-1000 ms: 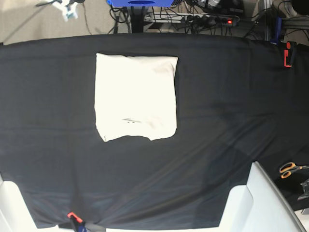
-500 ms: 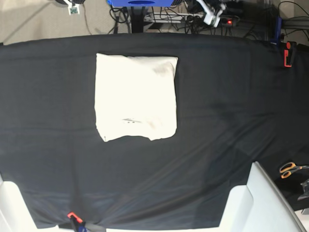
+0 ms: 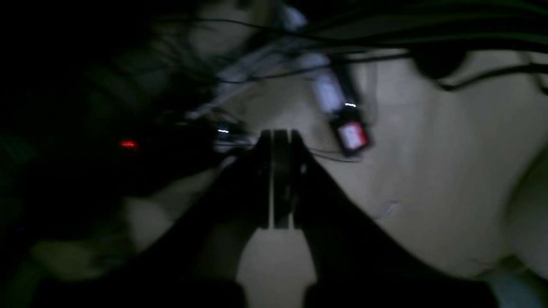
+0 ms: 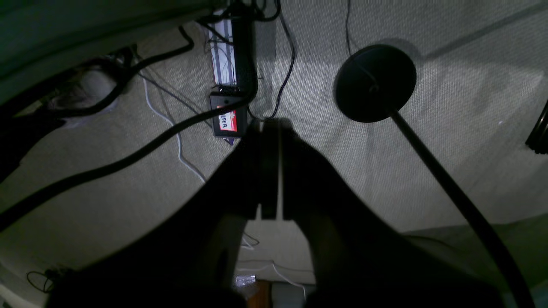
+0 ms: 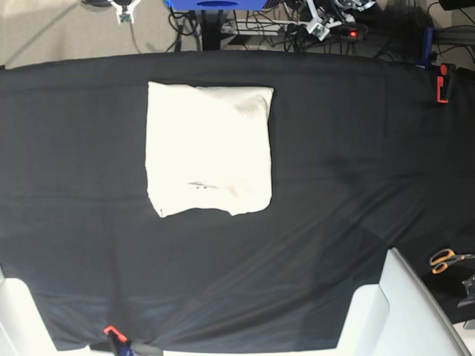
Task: Fold the T-shirt properly
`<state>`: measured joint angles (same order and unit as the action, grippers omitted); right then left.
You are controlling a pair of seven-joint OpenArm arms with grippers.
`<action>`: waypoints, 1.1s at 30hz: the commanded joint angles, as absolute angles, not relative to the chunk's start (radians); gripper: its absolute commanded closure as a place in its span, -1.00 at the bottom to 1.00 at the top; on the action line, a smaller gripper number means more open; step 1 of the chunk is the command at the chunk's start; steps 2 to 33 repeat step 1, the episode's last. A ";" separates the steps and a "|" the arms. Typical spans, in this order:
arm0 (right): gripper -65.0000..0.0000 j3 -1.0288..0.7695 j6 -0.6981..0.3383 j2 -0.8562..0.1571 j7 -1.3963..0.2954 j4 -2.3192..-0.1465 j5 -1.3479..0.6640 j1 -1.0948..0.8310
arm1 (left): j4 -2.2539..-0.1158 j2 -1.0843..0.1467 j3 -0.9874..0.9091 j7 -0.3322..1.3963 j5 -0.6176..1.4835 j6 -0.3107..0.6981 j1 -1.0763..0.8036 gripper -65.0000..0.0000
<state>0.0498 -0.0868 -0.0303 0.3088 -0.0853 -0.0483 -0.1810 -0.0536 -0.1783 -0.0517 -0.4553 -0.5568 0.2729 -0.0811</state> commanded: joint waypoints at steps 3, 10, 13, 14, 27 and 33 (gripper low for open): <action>0.98 0.048 -0.084 -0.035 0.312 -0.096 -0.050 -0.189 | -0.054 -0.179 -0.053 -0.463 -0.576 0.275 -0.085 1.00; 0.98 0.048 -0.084 -0.035 0.312 -0.096 -0.050 -0.189 | -0.054 -0.179 -0.053 -0.463 -0.576 0.275 -0.085 1.00; 0.98 0.048 -0.084 -0.035 0.312 -0.096 -0.050 -0.189 | -0.054 -0.179 -0.053 -0.463 -0.576 0.275 -0.085 1.00; 0.98 0.048 -0.084 -0.035 0.312 -0.096 -0.050 -0.189 | -0.054 -0.179 -0.053 -0.463 -0.576 0.275 -0.085 1.00; 0.98 0.048 -0.084 -0.035 0.312 -0.096 -0.050 -0.189 | -0.054 -0.179 -0.053 -0.463 -0.576 0.275 -0.085 1.00; 0.98 0.048 -0.084 -0.035 0.312 -0.096 -0.050 -0.189 | -0.054 -0.179 -0.053 -0.463 -0.576 0.275 -0.085 1.00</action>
